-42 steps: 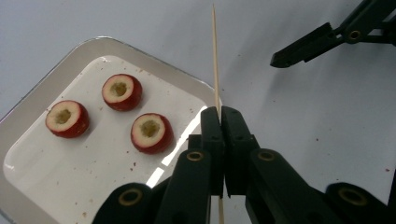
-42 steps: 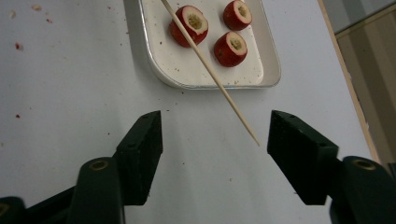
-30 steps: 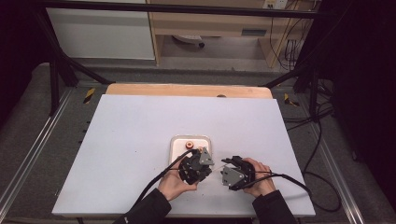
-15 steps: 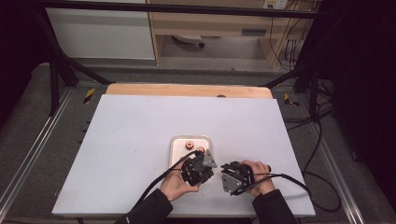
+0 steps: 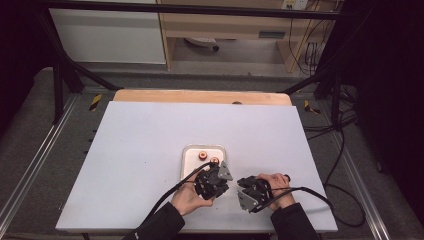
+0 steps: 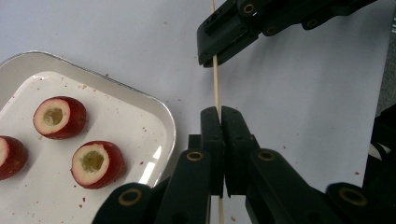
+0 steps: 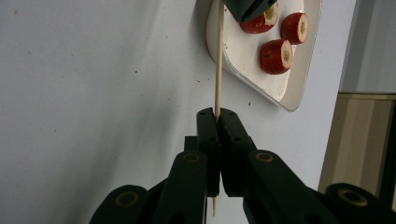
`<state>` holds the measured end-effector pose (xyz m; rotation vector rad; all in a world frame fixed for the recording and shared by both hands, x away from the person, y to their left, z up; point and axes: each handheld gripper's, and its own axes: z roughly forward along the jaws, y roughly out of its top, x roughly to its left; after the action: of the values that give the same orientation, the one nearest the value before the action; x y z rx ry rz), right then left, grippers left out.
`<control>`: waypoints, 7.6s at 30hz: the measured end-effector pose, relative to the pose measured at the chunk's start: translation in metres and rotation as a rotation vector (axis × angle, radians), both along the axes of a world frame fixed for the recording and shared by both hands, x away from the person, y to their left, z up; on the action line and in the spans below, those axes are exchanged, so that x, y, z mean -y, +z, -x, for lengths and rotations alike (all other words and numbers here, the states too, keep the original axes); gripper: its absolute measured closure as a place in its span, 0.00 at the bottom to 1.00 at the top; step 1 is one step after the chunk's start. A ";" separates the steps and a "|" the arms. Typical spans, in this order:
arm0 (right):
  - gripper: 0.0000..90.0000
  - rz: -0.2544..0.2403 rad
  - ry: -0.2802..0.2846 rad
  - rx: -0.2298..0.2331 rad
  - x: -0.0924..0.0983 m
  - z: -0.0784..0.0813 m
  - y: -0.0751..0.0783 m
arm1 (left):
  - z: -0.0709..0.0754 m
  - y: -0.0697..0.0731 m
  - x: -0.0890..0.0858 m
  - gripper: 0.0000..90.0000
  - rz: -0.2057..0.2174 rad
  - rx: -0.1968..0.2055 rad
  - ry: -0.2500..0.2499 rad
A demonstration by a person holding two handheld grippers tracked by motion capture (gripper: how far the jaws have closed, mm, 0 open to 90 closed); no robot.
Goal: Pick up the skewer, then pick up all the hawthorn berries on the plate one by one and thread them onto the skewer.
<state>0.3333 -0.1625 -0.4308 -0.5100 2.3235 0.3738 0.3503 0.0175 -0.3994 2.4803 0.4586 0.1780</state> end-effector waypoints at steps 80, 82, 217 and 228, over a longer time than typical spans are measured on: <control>0.03 -0.738 -0.864 -0.671 0.049 -0.035 0.008 | 0.037 -0.030 -0.096 0.98 0.280 0.044 0.415; 0.02 -0.748 -0.874 -0.679 0.045 -0.036 0.010 | 0.038 -0.031 -0.100 0.98 0.288 0.050 0.428; 0.66 -1.617 -0.717 -0.861 -0.028 -0.053 0.038 | 0.052 -0.041 -0.063 0.98 0.562 -0.060 0.603; 0.66 -1.604 -0.701 -0.861 -0.028 -0.050 0.038 | 0.051 -0.041 -0.063 0.98 0.571 -0.076 0.607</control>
<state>0.3835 -0.1342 -0.3931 1.3835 1.8173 2.0101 0.2997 0.0803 -0.4402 1.7404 1.1168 0.1638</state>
